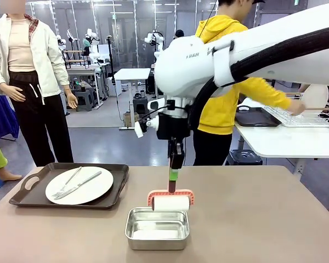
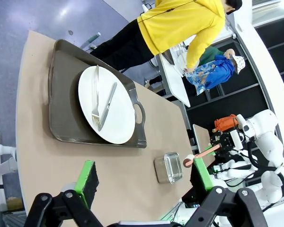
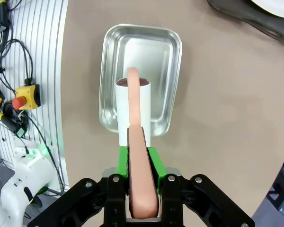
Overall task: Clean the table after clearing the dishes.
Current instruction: Place the Lint Roller back on top of the Airtight Container.
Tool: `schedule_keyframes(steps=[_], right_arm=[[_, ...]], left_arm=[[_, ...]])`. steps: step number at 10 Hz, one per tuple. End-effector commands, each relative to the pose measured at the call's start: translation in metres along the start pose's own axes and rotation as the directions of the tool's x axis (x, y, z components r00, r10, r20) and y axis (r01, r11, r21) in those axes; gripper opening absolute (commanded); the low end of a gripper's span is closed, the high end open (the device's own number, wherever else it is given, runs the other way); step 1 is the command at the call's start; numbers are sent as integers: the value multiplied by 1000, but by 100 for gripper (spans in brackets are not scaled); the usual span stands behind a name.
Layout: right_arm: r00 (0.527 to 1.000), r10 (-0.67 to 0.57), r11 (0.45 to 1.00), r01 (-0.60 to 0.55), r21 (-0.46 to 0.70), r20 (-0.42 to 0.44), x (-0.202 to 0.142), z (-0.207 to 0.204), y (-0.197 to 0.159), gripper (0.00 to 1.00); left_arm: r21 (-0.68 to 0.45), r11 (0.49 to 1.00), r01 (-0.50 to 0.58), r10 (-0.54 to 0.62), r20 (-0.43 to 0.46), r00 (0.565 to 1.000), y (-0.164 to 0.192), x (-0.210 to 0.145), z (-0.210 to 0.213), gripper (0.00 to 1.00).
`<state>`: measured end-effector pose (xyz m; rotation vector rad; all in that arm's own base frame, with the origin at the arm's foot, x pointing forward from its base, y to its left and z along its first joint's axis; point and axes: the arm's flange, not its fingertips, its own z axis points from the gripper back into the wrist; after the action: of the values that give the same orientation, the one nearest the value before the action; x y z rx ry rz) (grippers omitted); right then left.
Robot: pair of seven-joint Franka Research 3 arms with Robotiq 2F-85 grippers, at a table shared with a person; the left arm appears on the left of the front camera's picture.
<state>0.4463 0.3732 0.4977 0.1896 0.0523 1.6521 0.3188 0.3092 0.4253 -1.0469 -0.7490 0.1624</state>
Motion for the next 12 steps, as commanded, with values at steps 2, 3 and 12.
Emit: schedule_keyframes(steps=[2,3,12], right_arm=[[1000,-8,1000,8,22,-3,34,-19,-11,22],[1000,4,999,-3,33,-23,40,-28,-19,22],[994,-79,991,87,99,-80,33,-88,-66,27]], left_arm=[[-12,1000,8,-8,2,1000,-2,0,3,100],[-12,1000,8,-8,2,1000,-2,0,3,100],[-12,1000,8,-8,2,1000,-2,0,3,100]])
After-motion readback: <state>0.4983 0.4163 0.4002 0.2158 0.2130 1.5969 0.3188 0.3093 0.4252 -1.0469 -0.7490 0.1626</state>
